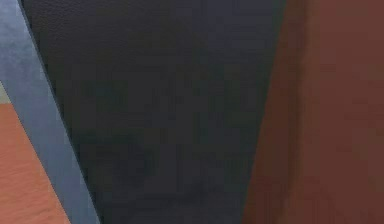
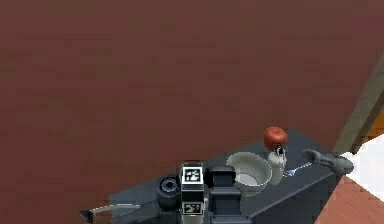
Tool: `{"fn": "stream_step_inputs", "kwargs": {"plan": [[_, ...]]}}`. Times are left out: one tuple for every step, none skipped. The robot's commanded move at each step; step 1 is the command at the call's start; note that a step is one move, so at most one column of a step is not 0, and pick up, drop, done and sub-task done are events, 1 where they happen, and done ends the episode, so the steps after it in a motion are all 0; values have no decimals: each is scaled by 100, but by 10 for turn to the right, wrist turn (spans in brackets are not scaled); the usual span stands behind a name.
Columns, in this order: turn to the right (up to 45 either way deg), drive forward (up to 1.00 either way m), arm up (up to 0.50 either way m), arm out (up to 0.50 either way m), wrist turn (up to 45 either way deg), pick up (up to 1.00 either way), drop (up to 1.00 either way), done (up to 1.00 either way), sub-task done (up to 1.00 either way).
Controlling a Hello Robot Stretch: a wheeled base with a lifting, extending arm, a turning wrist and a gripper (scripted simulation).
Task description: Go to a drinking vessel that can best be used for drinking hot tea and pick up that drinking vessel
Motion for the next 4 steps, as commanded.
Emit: {"fn": "stream_step_inputs", "kwargs": {"plan": [[0, 0, 0, 0, 450, 0, 0, 0, 0], [0, 0, 0, 0, 450, 0, 0, 0, 0], [0, 0, 0, 0, 60, 0, 0, 0, 0], [0, 0, -30, 0, 0, 0, 0, 0, 0]]}}
